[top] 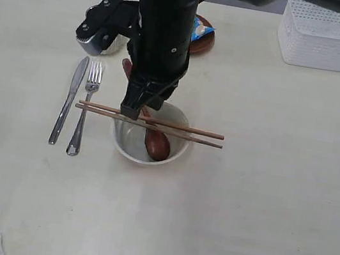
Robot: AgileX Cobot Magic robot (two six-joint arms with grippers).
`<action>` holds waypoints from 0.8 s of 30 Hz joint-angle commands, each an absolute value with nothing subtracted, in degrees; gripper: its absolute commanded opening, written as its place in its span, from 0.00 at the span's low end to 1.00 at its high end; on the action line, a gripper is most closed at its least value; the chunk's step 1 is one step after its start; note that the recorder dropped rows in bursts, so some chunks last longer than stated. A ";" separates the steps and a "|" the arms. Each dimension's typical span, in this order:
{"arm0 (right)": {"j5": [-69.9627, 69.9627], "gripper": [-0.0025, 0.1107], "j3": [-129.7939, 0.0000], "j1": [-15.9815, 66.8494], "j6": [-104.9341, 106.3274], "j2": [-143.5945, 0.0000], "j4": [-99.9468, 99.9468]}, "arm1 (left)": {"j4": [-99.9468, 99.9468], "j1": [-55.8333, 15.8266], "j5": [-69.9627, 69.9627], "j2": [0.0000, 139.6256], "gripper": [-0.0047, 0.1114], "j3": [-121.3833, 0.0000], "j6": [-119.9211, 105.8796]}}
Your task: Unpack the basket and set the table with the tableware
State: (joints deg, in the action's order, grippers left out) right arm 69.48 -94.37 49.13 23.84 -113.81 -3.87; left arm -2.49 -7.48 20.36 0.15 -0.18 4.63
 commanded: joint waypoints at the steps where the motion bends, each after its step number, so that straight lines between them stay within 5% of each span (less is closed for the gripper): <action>1: 69.96 0.24 -92.66 44.63 21.75 -113.39 -4.57 | -3.01 -7.37 19.75 0.00 0.04 0.00 4.87; 11: 69.96 0.24 -87.36 35.22 21.67 -114.40 -4.44 | -3.01 -7.37 19.75 0.00 0.04 0.00 4.87; 24: 61.36 0.24 -79.91 34.05 21.43 -114.40 -0.72 | -3.01 -7.37 19.75 0.00 0.04 0.00 4.87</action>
